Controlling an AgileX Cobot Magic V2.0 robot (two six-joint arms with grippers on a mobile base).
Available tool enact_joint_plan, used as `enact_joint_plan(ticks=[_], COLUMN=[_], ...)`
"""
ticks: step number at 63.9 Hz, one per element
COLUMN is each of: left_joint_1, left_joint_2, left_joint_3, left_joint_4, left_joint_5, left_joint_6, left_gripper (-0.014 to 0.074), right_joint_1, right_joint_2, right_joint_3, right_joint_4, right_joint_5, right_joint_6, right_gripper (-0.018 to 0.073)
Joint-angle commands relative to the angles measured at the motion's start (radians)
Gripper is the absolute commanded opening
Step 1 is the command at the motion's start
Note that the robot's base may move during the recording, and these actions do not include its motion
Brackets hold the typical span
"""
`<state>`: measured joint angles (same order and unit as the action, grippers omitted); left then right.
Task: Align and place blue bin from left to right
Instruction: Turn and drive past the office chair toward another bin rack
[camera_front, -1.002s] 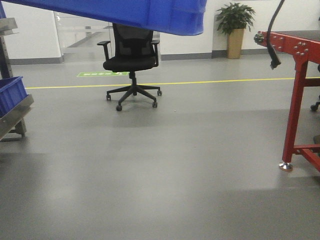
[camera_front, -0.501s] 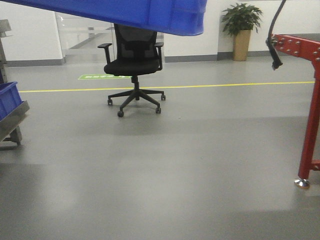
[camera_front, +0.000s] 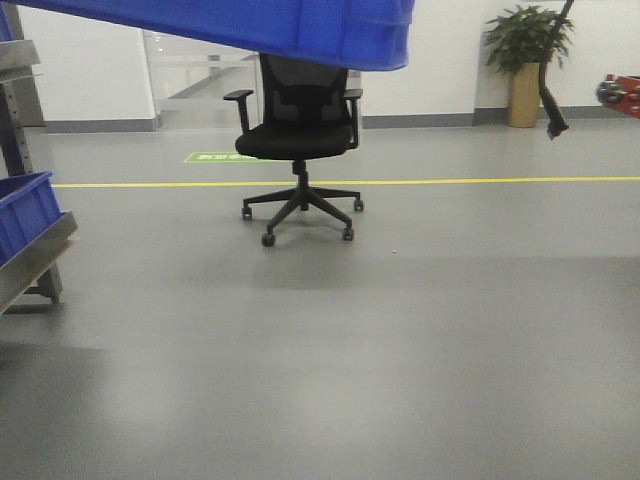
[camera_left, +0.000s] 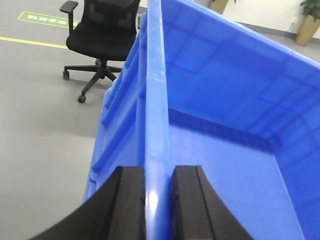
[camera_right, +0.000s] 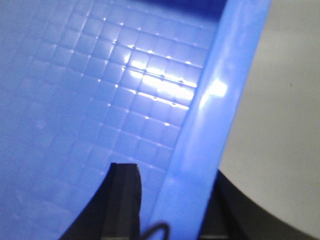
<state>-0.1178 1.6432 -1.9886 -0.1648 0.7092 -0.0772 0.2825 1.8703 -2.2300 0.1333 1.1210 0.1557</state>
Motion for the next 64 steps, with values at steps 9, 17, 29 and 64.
enact_joint_plan(ticks=[9,17,29,64], left_joint_1=[-0.019,-0.019,-0.019,-0.019], left_joint_2=[-0.031,-0.031,-0.031,-0.031], left_joint_3=[-0.021,-0.021,-0.021,-0.021], left_joint_4=[-0.083,-0.083,-0.083,-0.083], left_joint_5=[-0.100,-0.100,-0.100,-0.100], left_joint_6=[-0.006,-0.006,-0.006,-0.006], left_gripper=[-0.0111,-0.0111,-0.0111,-0.0111], right_joint_1=[0.014,0.014,0.014,0.014], right_joint_2=[-0.017,-0.017,-0.017,-0.017], right_joint_3=[-0.014,-0.014,-0.014,-0.014], right_joint_4=[0.065,0.065,0.065,0.065], right_joint_5=[-0.105,-0.105,-0.105,-0.105], right_joint_6=[0.011,0.011,0.011,0.011], right_gripper=[-0.0162,-0.0162,-0.0162,-0.0162])
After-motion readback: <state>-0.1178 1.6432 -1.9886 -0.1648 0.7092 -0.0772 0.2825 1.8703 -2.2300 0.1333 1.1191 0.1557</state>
